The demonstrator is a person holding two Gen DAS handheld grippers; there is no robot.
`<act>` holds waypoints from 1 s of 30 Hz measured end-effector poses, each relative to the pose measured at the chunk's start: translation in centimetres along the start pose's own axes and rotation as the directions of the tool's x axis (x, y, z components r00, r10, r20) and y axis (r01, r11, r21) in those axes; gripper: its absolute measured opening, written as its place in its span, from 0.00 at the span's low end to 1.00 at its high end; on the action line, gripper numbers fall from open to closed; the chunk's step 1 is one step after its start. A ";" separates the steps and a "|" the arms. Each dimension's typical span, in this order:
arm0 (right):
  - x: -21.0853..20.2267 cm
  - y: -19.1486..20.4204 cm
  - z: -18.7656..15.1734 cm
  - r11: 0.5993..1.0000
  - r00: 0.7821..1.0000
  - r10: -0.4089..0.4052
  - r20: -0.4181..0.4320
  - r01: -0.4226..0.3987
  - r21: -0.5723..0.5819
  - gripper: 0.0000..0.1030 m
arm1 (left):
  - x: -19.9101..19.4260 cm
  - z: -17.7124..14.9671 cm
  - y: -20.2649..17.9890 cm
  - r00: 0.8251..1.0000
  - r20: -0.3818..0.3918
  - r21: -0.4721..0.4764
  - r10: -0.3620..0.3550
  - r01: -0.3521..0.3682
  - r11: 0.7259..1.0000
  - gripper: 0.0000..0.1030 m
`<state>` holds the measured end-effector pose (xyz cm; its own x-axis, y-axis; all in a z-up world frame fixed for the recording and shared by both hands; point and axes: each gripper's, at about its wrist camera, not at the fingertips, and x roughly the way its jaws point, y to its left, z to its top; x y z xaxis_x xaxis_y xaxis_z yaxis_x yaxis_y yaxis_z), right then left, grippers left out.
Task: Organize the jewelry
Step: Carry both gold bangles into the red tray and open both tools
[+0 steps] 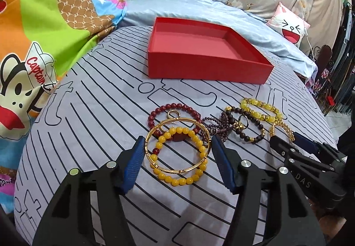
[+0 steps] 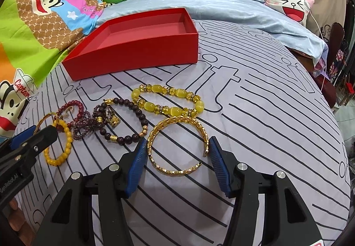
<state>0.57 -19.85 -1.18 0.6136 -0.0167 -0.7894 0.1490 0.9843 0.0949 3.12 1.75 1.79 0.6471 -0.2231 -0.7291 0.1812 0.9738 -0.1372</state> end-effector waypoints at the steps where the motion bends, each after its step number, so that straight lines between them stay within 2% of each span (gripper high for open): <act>1: -0.2 0.0 0.0 1.000 1.000 0.004 0.004 -0.004 0.000 0.53 | -0.3 0.1 0.0 1.000 0.004 -0.001 0.001 -0.001 1.000 0.56; 9: -2.1 -0.2 1.5 0.999 0.998 0.034 0.045 -0.034 -0.002 0.53 | -1.5 1.6 0.2 1.000 0.027 0.001 0.001 -0.001 1.000 0.56; 14: -2.3 -0.3 4.1 0.998 0.996 0.062 0.064 -0.062 -0.011 0.53 | -1.4 4.6 -0.1 0.999 0.048 0.021 -0.003 0.002 1.000 0.56; 23: 0.2 -1.6 14.6 0.983 0.979 0.182 0.089 -0.185 0.020 0.53 | 2.0 13.4 -0.8 0.996 0.090 0.073 -0.001 -0.005 0.997 0.57; 26: 2.4 -1.4 18.4 0.979 0.977 0.199 0.077 -0.201 0.016 0.53 | 4.3 16.6 -1.1 0.995 0.100 0.092 0.014 -0.023 0.995 0.57; 30: 6.5 -0.2 22.4 0.979 0.978 0.203 0.035 -0.203 -0.002 0.53 | 7.8 19.8 -1.5 0.996 0.090 0.105 -0.001 -0.009 0.994 0.57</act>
<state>21.90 -24.09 7.24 0.6580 0.1775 -0.7318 0.0192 0.9675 0.2520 22.55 -2.30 9.63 0.7111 -0.2271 -0.6654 0.2527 0.9657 -0.0596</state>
